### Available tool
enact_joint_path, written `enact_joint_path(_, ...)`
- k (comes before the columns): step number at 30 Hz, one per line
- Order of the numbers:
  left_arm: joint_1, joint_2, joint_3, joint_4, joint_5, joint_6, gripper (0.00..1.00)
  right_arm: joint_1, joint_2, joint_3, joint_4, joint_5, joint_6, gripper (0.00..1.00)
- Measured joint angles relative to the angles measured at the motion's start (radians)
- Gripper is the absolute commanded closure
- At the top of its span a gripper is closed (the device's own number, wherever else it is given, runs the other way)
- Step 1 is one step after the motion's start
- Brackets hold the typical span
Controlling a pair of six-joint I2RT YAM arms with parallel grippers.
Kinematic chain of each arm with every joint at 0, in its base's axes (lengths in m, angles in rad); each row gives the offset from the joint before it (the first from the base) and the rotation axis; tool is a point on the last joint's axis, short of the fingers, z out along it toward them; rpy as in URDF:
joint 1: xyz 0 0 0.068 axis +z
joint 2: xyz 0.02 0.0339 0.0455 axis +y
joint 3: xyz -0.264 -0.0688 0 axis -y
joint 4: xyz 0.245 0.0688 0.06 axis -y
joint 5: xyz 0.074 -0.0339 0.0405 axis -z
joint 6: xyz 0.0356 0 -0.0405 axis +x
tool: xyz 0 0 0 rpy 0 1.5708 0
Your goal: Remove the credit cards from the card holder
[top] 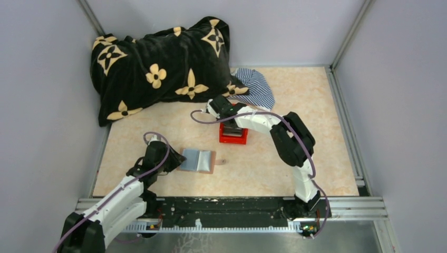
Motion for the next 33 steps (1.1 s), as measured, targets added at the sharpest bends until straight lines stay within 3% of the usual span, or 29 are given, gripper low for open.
enact_joint_path(7, 0.004, 0.005, 0.000, 0.006, 0.006, 0.003, 0.62, 0.012, -0.105, -0.041, 0.061, -0.002, 0.037, 0.78)
enact_joint_path(9, 0.004, 0.005, 0.000, 0.006, 0.006, 0.003, 0.62, 0.019, -0.132, -0.046, 0.073, -0.009, 0.046, 0.85)
enact_joint_path(11, 0.004, 0.005, 0.000, 0.006, 0.006, 0.006, 0.62, 0.027, -0.147, -0.057, 0.086, -0.025, 0.059, 1.00)
enact_joint_path(21, 0.004, 0.013, 0.023, -0.020, 0.002, 0.030, 0.64, 0.046, -0.163, -0.232, 0.122, -0.242, 0.200, 1.00)
enact_joint_path(29, 0.004, -0.083, 0.135, -0.038, 0.047, 0.157, 0.36, 0.048, -0.163, -0.275, 0.192, -0.266, 0.269, 1.00)
enact_joint_path(33, 0.002, -0.074, 0.233, 0.046, 0.120, 0.208, 0.32, 0.048, -0.176, -0.275, 0.204, -0.263, 0.303, 1.00)
